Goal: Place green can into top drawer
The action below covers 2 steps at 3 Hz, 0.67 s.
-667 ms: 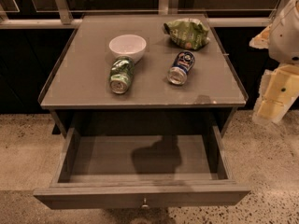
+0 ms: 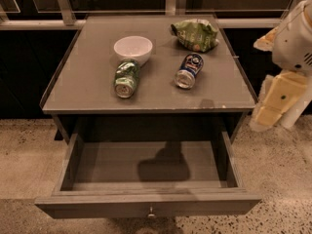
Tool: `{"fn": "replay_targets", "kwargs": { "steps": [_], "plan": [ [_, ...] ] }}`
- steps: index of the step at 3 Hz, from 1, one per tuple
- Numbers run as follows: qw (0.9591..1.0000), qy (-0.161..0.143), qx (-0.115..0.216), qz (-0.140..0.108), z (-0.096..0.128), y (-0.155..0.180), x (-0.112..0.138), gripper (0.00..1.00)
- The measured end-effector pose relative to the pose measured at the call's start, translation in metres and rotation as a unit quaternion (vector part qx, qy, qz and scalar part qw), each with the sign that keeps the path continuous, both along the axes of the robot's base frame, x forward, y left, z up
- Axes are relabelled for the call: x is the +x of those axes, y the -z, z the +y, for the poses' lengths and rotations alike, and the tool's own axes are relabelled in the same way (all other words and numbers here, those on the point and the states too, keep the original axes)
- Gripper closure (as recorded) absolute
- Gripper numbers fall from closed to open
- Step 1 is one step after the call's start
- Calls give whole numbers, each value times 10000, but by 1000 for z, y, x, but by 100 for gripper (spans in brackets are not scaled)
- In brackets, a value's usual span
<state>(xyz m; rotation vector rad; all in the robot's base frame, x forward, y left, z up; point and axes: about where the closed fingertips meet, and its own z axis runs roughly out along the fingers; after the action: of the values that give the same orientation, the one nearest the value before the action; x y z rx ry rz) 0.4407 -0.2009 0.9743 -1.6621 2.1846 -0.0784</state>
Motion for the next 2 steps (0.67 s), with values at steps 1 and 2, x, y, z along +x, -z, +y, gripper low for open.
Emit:
{"fn": "replay_targets", "kwargs": {
  "steps": [1,2],
  "plan": [
    [9976,284,531,-341,44,7,7,0],
    [9905,499,1142,-583,81,10,27,0]
  ]
}}
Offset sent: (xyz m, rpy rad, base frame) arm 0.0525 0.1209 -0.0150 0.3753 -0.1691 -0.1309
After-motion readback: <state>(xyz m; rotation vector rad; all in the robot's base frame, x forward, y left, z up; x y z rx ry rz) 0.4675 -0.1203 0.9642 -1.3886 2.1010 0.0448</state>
